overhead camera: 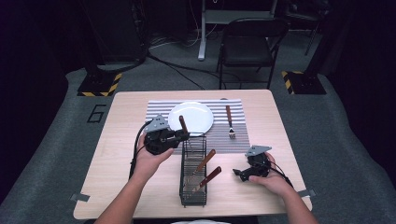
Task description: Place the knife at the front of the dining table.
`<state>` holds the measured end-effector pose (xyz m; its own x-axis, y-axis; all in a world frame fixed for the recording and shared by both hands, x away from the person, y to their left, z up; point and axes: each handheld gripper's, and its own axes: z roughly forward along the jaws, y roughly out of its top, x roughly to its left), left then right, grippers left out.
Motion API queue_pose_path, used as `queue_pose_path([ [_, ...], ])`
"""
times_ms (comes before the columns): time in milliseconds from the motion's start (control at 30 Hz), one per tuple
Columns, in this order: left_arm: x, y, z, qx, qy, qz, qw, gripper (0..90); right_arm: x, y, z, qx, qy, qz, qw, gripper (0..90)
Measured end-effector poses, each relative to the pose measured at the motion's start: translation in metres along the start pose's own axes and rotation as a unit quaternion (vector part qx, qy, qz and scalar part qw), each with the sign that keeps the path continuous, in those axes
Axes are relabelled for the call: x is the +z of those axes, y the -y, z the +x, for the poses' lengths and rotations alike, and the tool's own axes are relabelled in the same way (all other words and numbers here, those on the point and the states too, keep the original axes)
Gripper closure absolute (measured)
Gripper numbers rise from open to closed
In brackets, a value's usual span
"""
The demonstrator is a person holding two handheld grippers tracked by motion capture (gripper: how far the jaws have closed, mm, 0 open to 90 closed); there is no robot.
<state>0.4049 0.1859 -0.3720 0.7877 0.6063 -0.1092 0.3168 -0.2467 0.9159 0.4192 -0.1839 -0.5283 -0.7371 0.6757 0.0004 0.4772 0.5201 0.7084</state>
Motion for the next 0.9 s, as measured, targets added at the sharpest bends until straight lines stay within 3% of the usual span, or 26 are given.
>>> queue_pose_path([
  [500,-0.043,-0.020,-0.010,0.011,0.001,-0.043,0.9990,76.3,0.000,0.000,0.000,0.000,0.000,0.000,1.0000,0.0],
  [767,-0.072,-0.029,-0.007,0.016,-0.019,-0.066,0.9975,76.3,0.000,0.000,0.000,0.000,0.000,0.000,1.0000,0.0],
  [900,-0.088,-0.031,-0.001,0.013,-0.041,-0.074,0.9963,76.3,0.000,0.000,0.000,0.001,0.001,0.000,1.0000,0.0],
])
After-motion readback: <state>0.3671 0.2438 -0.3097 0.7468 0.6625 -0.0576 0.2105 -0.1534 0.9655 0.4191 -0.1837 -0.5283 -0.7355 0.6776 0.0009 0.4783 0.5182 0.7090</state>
